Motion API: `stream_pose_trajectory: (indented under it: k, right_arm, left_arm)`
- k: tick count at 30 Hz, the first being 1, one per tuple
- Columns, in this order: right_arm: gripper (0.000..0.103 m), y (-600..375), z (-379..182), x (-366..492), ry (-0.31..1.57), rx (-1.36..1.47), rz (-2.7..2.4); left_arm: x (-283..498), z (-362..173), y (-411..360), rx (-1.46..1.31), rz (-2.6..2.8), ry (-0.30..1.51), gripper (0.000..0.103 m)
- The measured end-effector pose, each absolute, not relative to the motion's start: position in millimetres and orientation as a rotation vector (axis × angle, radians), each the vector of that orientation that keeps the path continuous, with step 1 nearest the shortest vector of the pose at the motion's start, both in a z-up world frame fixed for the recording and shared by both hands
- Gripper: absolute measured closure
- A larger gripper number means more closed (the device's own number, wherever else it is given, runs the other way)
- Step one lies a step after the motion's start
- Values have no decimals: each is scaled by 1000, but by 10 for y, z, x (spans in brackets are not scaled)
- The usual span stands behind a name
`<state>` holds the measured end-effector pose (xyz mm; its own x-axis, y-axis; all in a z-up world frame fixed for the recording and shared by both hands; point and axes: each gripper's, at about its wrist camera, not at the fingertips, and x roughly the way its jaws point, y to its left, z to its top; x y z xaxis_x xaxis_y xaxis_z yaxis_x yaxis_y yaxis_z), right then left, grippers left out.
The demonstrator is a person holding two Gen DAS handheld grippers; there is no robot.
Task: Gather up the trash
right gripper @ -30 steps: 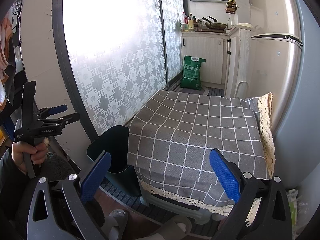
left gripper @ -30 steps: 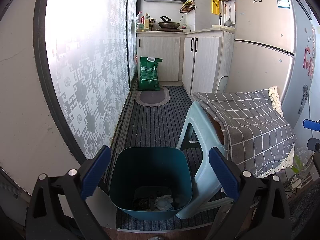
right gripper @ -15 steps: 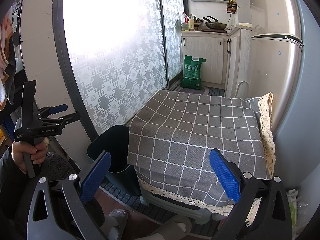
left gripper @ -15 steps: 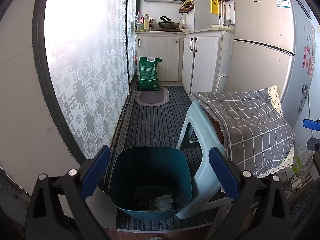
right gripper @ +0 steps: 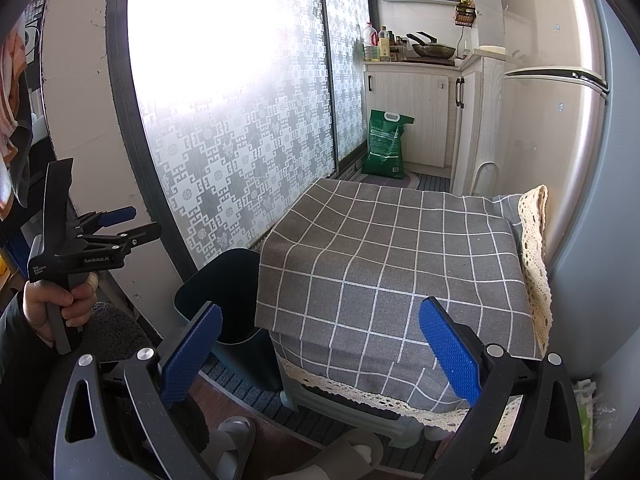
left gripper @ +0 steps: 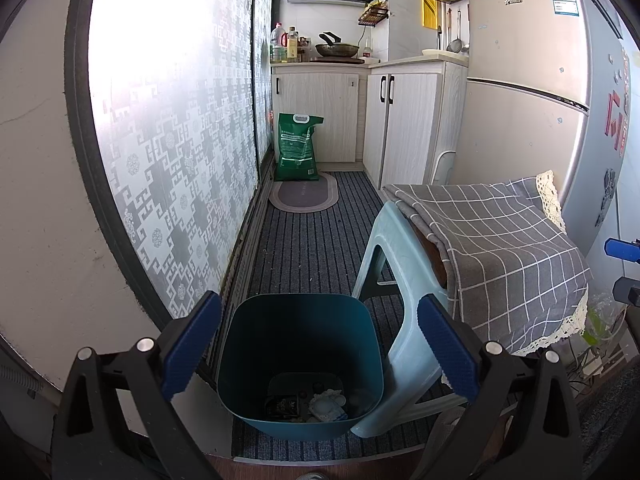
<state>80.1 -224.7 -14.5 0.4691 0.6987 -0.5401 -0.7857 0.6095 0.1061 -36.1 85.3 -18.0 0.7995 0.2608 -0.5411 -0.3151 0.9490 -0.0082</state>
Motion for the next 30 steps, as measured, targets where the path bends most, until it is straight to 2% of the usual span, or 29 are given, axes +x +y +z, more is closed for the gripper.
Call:
stream_pose_trajectory:
  k: [30]
  right_arm:
    - [3, -2249, -139, 807, 583, -168, 915]
  left_arm:
    - [-344, -211, 855, -99, 299, 573, 3]
